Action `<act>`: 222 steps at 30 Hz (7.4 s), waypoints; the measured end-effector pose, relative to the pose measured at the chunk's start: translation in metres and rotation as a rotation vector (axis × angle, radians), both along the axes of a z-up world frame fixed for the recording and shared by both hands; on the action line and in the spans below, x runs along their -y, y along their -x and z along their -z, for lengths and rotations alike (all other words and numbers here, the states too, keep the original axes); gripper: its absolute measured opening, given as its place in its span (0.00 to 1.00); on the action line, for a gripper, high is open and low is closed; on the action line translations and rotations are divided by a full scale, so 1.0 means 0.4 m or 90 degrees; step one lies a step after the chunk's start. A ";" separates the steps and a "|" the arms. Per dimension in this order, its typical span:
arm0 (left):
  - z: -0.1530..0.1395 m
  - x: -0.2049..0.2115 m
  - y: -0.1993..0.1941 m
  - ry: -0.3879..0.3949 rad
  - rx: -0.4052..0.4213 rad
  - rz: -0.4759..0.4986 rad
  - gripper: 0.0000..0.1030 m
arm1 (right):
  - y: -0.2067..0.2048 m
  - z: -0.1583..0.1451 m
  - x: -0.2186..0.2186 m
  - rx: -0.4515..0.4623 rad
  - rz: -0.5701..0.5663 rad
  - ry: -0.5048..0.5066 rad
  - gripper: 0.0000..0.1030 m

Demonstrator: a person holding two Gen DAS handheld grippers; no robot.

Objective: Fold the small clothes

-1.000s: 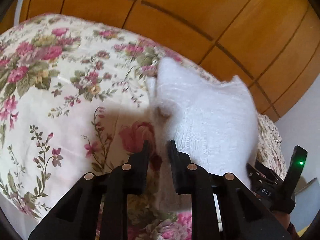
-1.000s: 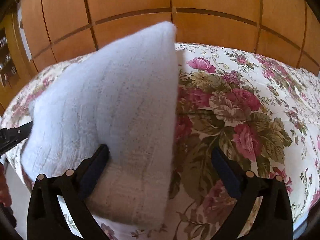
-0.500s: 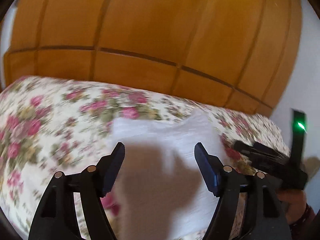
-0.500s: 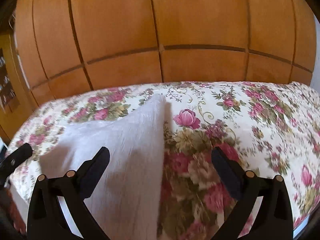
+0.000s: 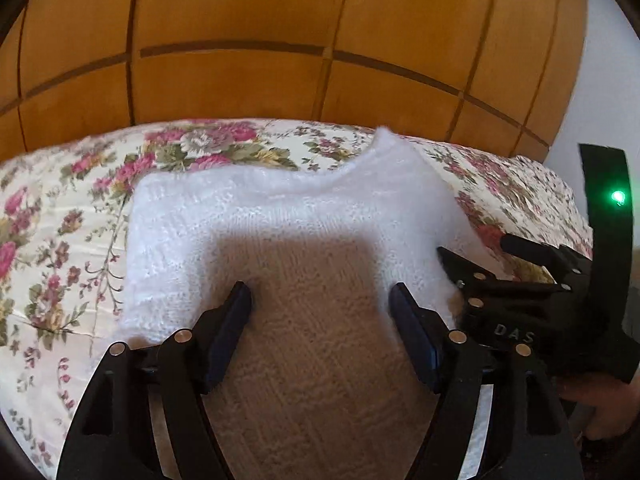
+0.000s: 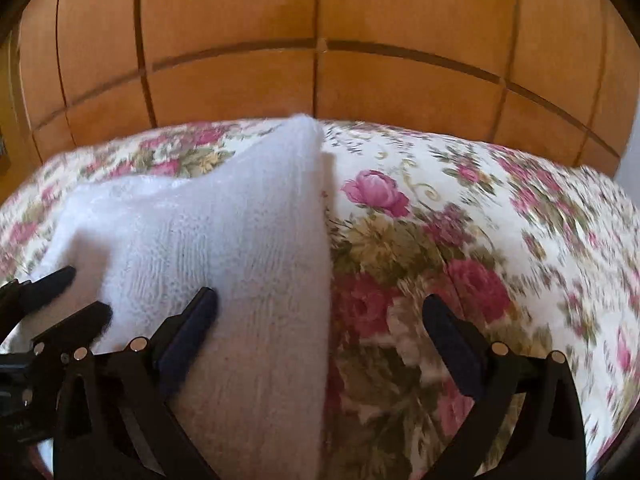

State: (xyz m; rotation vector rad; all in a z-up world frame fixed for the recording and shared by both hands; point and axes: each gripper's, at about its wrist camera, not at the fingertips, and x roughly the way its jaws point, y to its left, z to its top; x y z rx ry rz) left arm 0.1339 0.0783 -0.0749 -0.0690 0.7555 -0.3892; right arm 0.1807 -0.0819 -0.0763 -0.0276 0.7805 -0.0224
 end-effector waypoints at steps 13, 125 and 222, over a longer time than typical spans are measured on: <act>-0.036 -0.009 0.037 0.011 0.015 -0.016 0.75 | -0.002 0.000 0.010 0.014 0.004 -0.016 0.97; 0.055 -0.126 0.046 0.217 -0.181 0.072 0.55 | 0.022 0.034 0.076 -0.136 -0.127 -0.454 0.58; 0.017 0.497 -0.089 0.016 -0.008 0.114 0.96 | 0.289 -0.003 0.628 0.106 0.316 -0.121 0.98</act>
